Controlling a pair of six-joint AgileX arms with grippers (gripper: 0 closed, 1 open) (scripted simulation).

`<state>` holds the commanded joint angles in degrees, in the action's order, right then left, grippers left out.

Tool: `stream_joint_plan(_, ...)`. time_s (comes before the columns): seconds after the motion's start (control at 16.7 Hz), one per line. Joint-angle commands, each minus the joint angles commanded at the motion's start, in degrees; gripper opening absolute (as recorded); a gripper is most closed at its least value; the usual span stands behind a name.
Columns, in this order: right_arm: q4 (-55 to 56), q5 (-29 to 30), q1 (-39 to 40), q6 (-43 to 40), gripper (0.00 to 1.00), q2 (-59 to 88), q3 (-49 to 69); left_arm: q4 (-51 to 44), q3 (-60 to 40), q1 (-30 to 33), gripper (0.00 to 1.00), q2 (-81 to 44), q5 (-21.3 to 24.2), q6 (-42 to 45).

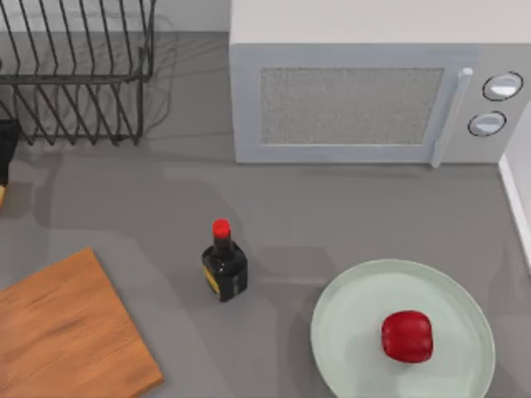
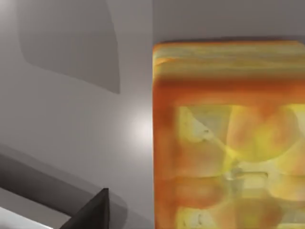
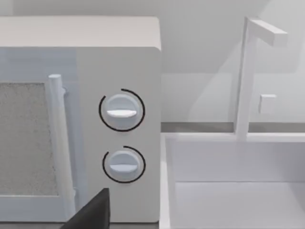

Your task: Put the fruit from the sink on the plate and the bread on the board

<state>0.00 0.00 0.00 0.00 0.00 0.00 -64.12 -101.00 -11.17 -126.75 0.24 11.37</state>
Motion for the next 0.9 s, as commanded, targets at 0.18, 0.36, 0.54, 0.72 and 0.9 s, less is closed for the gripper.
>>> stream_joint_plan(0.18,0.0,0.0,0.0,0.0,1.00,0.0,0.0,2.6,1.6,0.1,1.00,-1.1,0.0,0.0)
stream_joint_plan(0.36,0.0,0.0,0.0,0.0,1.00,0.0,0.0,5.3,2.8,0.1,1.00,-2.6,0.0,0.0)
stream_joint_plan(0.54,0.0,0.0,0.0,0.0,1.00,0.0,0.0,7.7,3.8,0.1,1.00,-3.9,0.0,0.0)
stream_joint_plan(0.72,0.0,0.0,0.0,0.0,1.00,0.0,0.0,8.9,4.4,0.1,1.00,-4.6,0.1,0.0)
stream_joint_plan(0.9,0.0,0.0,0.0,0.0,1.00,0.0,0.0,8.9,4.4,0.1,1.00,-4.6,0.1,0.0)
